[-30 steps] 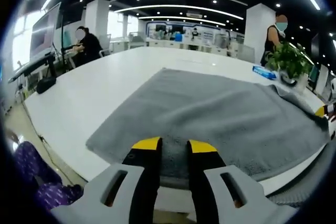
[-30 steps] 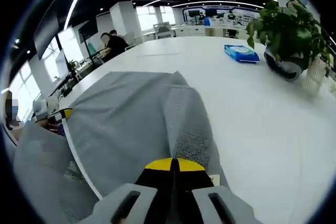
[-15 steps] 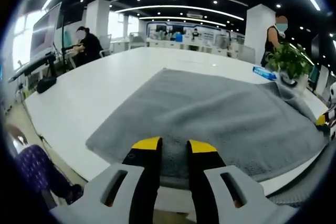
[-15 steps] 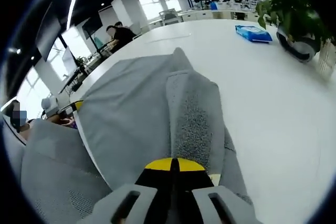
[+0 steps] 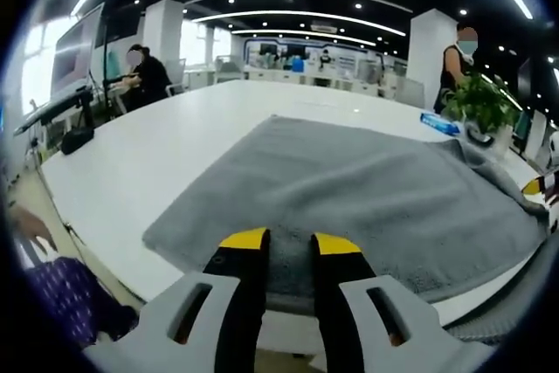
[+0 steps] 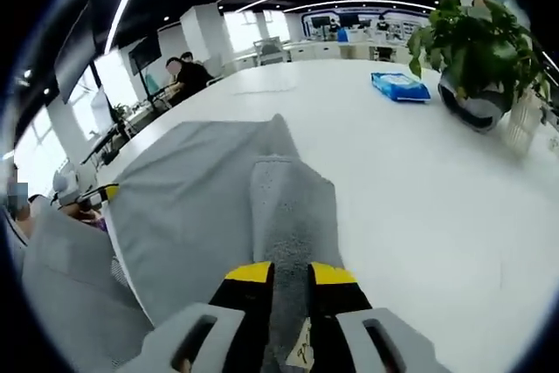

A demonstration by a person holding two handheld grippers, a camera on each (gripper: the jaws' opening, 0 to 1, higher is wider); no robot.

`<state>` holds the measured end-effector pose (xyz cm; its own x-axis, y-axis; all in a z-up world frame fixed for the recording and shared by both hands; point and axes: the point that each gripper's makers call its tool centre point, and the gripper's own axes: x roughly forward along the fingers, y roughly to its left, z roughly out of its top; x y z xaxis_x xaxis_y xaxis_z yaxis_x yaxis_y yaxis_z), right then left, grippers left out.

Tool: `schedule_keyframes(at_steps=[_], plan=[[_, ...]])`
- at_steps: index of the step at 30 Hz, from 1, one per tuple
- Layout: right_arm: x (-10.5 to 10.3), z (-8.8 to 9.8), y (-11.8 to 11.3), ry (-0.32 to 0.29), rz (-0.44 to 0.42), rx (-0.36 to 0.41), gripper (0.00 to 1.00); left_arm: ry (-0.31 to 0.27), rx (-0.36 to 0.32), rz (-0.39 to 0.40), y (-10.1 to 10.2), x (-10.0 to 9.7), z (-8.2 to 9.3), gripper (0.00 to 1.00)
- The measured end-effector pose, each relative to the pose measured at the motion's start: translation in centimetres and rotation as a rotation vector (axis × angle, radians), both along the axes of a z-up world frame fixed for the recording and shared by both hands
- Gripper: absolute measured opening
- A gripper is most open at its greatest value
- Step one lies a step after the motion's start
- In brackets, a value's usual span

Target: Open the folded towel by lifting each exposed corner and separating the folded layers until the towel lies flat within the target outline without major curled edges

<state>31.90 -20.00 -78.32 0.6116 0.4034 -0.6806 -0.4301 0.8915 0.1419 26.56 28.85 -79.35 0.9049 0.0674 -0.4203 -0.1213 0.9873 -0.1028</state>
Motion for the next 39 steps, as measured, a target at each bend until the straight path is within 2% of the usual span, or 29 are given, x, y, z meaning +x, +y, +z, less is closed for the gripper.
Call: schedule_keyframes(at_steps=[6,9,11,18,22,29,35,39], plan=[[0.8,-1.4,0.1,0.032,0.006,-0.034,0.15,0.001,-0.002,0.001,0.1,0.0,0.0,0.18],[1.0,-1.9,-0.1,0.040,-0.010,-0.052,0.11,0.003,-0.005,0.000,0.1,0.0,-0.1,0.18],[1.2,-1.8,-0.5,0.033,-0.013,-0.079,0.06,0.004,-0.005,-0.001,0.3,0.1,-0.2,0.18],[1.9,-1.8,-1.3,0.026,-0.028,-0.100,0.01,0.001,-0.004,0.001,0.7,0.2,-0.5,0.18],[2.7,-1.9,-2.1,0.018,-0.058,-0.128,0.01,0.002,-0.005,0.002,0.7,0.2,-0.5,0.18],[3.7,-2.0,-2.9,0.012,-0.054,-0.179,0.01,0.004,-0.006,0.003,0.9,0.2,-0.6,0.18],[5.0,-2.3,-5.2,0.024,-0.106,-0.219,0.00,0.014,-0.009,0.013,0.6,0.2,-0.4,0.17],[5.6,-2.4,-6.5,0.036,-0.141,-0.206,0.00,0.022,-0.009,0.013,0.7,0.2,-0.5,0.17]])
